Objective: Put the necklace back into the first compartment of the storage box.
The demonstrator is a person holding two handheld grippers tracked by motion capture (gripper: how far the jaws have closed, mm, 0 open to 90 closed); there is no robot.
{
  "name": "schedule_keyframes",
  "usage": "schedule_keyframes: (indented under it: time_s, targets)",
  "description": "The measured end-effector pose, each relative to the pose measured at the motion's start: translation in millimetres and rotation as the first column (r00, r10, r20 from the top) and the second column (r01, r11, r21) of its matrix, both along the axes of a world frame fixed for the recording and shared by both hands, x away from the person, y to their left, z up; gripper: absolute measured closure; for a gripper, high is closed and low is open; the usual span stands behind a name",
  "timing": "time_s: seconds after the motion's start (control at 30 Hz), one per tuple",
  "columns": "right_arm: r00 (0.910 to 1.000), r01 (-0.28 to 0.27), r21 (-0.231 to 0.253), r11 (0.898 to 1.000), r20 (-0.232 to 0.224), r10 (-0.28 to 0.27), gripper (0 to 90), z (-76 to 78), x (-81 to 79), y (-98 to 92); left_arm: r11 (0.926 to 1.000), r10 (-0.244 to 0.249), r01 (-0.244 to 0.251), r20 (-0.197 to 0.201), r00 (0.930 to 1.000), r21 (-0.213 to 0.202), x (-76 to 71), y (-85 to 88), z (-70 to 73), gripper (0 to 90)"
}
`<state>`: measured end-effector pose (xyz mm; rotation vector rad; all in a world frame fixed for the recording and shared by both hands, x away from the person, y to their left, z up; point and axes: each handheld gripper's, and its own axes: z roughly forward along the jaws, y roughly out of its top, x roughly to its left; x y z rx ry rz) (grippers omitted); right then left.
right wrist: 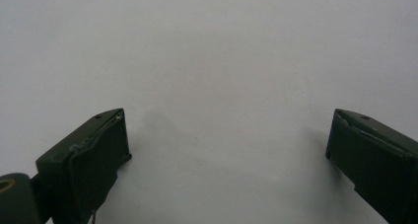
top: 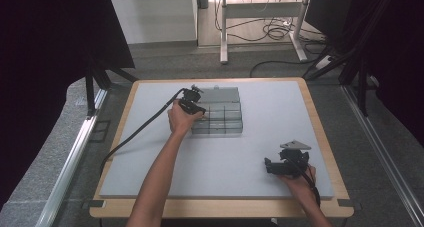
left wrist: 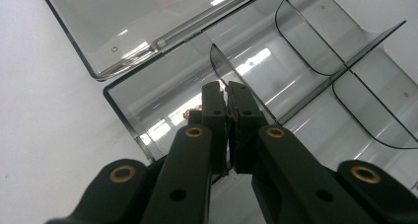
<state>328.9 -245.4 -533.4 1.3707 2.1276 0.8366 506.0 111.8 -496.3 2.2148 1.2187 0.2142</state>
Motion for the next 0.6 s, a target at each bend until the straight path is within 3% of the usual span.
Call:
schedule_keyframes:
  time_s: [0.17, 0.43, 0.5, 0.6]
  targets:
    - [1.0, 0.0, 0.0, 1.0, 0.0, 0.0, 2.3, 0.0, 0.0, 0.0, 0.9999, -0.009, 0.009, -0.002, 1.0, -0.013, -0.8, -0.9, -0.4, 82.5]
    - [1.0, 0.0, 0.0, 1.0, 0.0, 0.0, 2.3, 0.0, -0.1, 0.0, 0.9994, -0.022, 0.023, 0.048, 0.9986, -0.027, -8.8, 4.2, 10.9, 70.5]
    - [1.0, 0.0, 0.001, 1.0, 0.0, 0.0, 2.3, 0.0, -0.1, 0.0, 0.9977, -0.024, 0.03, 0.087, 0.9959, -0.061, -19.1, 11.4, 19.0, 65.9]
    - [1.0, 0.0, 0.0, 1.0, 0.0, 0.0, 2.3, 0.0, -0.1, 0.0, 0.9952, -0.024, 0.033, 0.1, 0.9947, -0.092, -31.0, 22.4, 24.7, 59.5]
